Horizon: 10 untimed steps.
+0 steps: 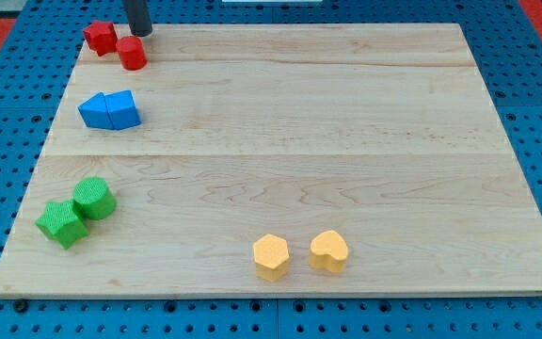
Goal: Push the red circle right to the red star
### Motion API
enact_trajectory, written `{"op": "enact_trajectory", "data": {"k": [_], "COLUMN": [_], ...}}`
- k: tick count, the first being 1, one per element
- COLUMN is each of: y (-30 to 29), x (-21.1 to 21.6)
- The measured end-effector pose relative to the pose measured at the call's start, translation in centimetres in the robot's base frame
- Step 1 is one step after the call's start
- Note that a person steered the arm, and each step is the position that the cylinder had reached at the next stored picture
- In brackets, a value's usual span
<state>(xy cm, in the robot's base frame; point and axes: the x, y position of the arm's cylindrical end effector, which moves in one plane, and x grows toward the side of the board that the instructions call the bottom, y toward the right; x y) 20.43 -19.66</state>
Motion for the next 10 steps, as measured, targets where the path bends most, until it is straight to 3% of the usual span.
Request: {"op": "enact_trajectory", "data": {"k": [5,6,7,8,10], "y": [0.5,3.3,4.7,1.6,0.0], "x": [1.6,3.1,7.1,9.1,7.3]}}
